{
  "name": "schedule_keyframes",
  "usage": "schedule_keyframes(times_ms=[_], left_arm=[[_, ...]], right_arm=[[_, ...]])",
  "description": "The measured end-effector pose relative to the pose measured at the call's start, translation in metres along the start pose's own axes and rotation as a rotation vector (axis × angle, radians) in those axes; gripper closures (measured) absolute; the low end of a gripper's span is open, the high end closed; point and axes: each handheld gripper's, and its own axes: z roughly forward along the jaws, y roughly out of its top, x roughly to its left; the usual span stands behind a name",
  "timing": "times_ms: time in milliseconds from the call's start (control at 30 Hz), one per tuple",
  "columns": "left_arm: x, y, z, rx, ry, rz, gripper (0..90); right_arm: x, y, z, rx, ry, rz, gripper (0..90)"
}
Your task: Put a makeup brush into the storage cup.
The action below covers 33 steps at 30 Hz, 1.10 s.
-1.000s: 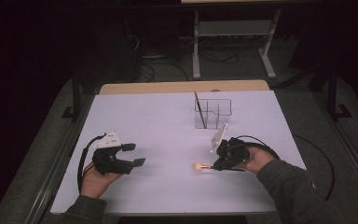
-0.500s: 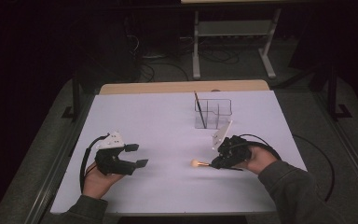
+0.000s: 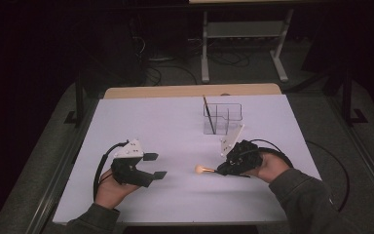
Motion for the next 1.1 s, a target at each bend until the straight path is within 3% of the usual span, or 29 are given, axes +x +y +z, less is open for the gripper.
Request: schedule_keyframes(times_ms=[600,1100], left_arm=[[-0.02,0.038,0.024,0.028,-0.1,0.088,31.7],[-0.029,0.053,0.04,0.052,-0.164,0.12,36.3]], right_arm=[[0.009,0.021,-0.012,-0.05,-0.004,-0.056,82.5],[0.013,0.033,-0.011,-0.058,0.0,-0.096,82.5]])
